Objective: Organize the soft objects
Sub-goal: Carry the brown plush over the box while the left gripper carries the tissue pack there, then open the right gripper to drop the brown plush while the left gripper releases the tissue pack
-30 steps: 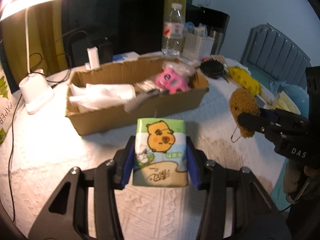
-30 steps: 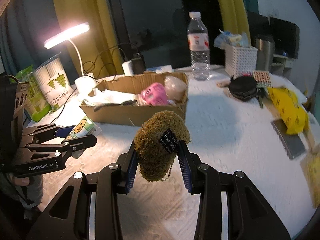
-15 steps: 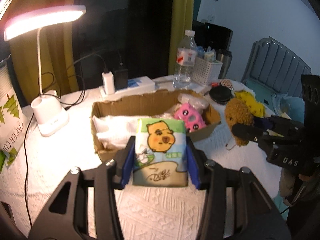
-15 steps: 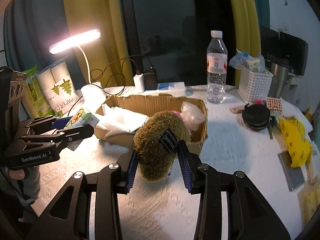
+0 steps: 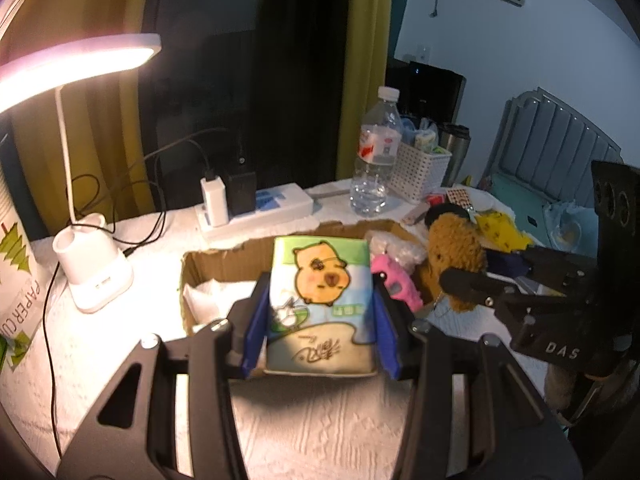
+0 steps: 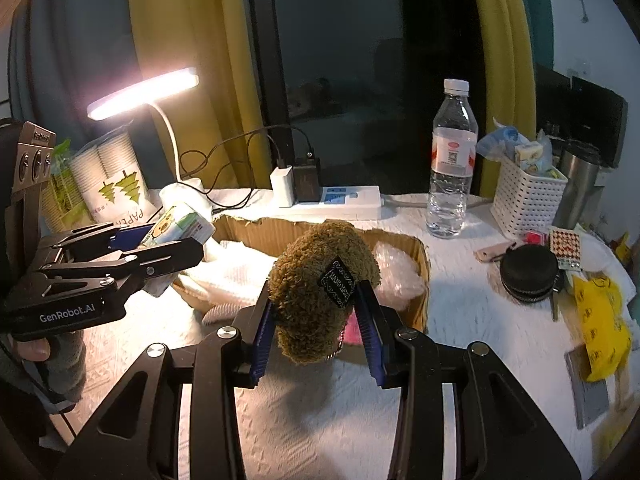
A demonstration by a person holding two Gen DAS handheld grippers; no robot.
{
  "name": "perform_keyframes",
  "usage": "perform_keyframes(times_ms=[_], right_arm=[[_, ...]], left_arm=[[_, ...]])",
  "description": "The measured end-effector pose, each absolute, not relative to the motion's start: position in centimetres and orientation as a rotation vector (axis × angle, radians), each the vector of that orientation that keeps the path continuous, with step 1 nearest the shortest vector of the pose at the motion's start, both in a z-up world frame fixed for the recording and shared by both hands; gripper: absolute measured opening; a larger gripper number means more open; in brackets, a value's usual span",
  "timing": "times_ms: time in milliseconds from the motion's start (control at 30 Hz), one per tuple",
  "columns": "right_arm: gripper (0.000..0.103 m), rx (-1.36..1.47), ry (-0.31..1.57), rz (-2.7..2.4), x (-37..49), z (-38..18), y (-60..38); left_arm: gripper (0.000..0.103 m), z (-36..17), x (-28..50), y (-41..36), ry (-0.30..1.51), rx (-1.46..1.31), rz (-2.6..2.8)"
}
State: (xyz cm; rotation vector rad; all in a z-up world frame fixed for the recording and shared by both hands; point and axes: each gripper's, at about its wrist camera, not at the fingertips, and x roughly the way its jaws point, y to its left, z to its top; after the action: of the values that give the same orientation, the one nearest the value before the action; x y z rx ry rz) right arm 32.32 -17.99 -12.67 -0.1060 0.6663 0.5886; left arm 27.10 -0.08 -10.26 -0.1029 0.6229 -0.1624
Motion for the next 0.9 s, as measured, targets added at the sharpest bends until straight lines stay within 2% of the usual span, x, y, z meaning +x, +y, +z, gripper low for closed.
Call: perform_keyframes(times_ms=[567,733,767,800,900], right_arm=[[0.041,-0.094,0.711,0.626,37.8,-15.1,-15.6],[0.055,-0.089,0.737,0.612,38.7,-15.9,-15.2],[0.056,-0.087,0.740,0.612,38.8,-16.0,-15.2],[0.057,-0.087,0.741,0.609,38.8,-16.0,-15.2],[0.058,-0.086,0.739,0.601,38.7,-15.8,-15.4]], left_arm=[[0.049,-15.5,32.8,0.1,0.753,-0.138,-0.148],[0.059,-16.1,33.1,0.5,0.768,-0.162,-0.140],[0.065,-16.1,33.1,0.6,0.768,-0.163,-0.140],[0.068,-16.1,33.0,0.7,0.765,-0.164,-0.137],[0.069,-15.8,32.8,0.8,0.758,-0.168,-0.136]])
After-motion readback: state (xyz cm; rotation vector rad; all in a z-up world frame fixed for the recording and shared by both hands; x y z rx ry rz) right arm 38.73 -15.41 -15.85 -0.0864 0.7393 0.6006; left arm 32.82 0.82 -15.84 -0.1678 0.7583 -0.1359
